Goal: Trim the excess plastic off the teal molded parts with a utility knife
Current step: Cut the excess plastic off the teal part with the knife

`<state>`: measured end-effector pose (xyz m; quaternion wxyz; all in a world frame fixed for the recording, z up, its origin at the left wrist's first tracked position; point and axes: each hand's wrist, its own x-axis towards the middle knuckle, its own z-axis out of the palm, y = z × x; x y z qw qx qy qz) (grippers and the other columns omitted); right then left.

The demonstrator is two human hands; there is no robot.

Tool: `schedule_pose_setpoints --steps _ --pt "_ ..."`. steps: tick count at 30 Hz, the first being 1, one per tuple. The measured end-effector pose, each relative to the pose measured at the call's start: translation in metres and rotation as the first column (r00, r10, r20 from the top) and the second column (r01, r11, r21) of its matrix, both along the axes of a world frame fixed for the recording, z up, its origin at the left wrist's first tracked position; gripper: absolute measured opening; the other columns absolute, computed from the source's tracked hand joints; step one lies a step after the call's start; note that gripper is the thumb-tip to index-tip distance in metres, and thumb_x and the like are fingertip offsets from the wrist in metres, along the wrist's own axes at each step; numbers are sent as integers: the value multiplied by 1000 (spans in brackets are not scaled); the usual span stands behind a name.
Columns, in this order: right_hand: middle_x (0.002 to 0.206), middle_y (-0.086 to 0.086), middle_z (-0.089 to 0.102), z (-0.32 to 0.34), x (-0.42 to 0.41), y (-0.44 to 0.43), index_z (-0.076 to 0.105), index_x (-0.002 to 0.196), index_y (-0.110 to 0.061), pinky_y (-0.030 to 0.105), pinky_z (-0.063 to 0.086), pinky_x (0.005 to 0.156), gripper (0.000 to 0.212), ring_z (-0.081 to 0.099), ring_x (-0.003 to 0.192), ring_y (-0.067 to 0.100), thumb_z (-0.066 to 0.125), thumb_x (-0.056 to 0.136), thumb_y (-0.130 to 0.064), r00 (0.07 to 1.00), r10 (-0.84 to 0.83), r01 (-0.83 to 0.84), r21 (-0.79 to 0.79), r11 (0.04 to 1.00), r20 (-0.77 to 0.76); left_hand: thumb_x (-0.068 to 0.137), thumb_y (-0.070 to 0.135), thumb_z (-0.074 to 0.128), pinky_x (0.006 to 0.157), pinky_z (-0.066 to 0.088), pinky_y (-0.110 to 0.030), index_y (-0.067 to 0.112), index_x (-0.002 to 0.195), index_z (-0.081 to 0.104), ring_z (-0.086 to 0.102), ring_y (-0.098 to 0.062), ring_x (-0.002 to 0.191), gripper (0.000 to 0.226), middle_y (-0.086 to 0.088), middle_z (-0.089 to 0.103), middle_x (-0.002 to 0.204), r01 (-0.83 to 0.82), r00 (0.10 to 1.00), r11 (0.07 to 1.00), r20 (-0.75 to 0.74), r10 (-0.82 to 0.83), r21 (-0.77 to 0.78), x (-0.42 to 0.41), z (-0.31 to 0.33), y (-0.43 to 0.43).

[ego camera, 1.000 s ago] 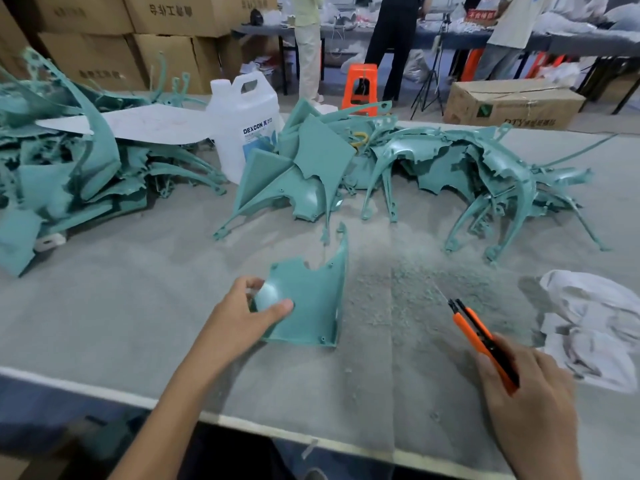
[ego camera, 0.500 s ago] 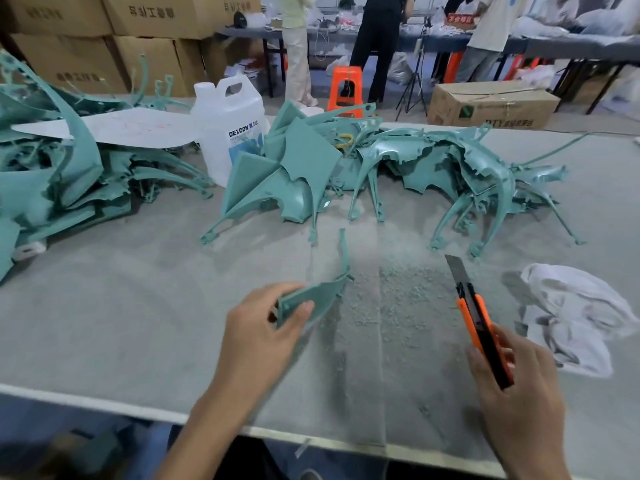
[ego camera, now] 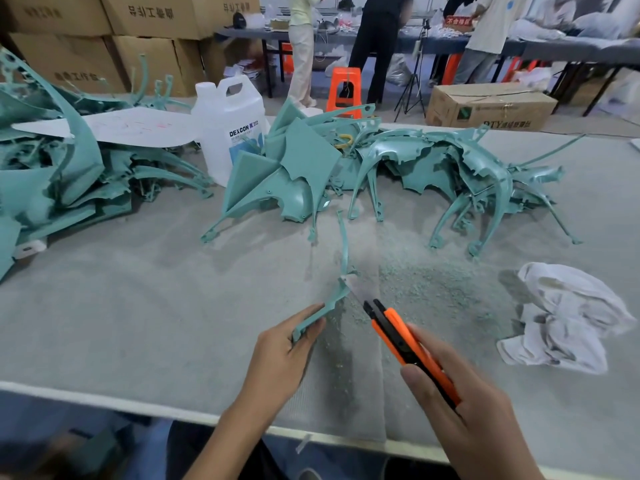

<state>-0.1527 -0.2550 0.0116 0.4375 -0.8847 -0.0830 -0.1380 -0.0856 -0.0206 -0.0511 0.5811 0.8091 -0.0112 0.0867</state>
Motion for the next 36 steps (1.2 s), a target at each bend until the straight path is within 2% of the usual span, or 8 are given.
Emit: schedule_pose_setpoints --steps 5,11,16,20,23,29,33,36 --pt "109 -36 65 5 1 1 48 131 -64 2 43 80 46 64 96 -13 59 87 -64 996 73 -77 -54 996 -56 92 48 58 76 44 -2 59 110 63 66 11 95 22 34 69 102 -26 999 998 33 24 58 0 -1 0" --pt "55 -30 47 3 21 -7 50 138 -53 21 43 50 46 53 48 3 59 92 -53 998 -58 51 -211 976 -27 97 34 64 67 45 -5 58 118 62 66 5 79 32 43 65 90 -36 999 975 38 29 218 1 -10 0" --pt "58 -25 44 13 38 -8 47 142 -44 24 35 46 51 42 47 5 51 91 -47 996 -82 72 -321 944 -18 95 47 56 55 44 -13 49 115 68 63 -6 67 23 33 62 66 -94 995 967 43 86 235 1 -10 -2" --pt "62 -17 60 8 33 -8 44 141 -55 18 42 51 49 56 53 3 51 92 -55 996 -83 79 -219 972 -10 86 66 48 48 40 -15 18 100 76 56 -8 54 57 14 61 57 -149 989 976 47 143 157 1 -10 0" --pt "69 -21 64 6 22 -6 47 134 -64 10 44 57 46 53 56 -11 58 90 -58 1000 31 -31 -182 983 -7 86 66 46 54 42 -17 26 113 76 62 -11 65 57 15 67 70 -134 991 977 19 133 166 2 -7 -1" --pt "57 -11 61 7 41 -29 55 136 -49 17 42 52 51 55 49 4 51 86 -57 988 -155 145 -245 959 -24 87 66 46 50 39 -23 31 110 75 48 -8 51 51 1 60 60 -122 993 981 16 121 148 0 -5 0" --pt "90 -24 72 2 24 -13 48 136 -61 11 48 63 48 63 73 -14 58 89 -57 1000 21 -21 -186 982 -1 83 72 42 55 45 -25 30 118 73 63 -16 62 62 1 68 66 -122 993 977 13 121 174 0 -3 -1" --pt "64 -14 64 -2 33 -12 57 135 -49 18 44 53 50 57 55 -4 60 85 -50 999 -50 47 -183 982 -12 85 70 43 46 36 -17 22 107 76 51 -7 50 63 11 59 55 -128 992 977 35 124 172 -1 -3 -1"
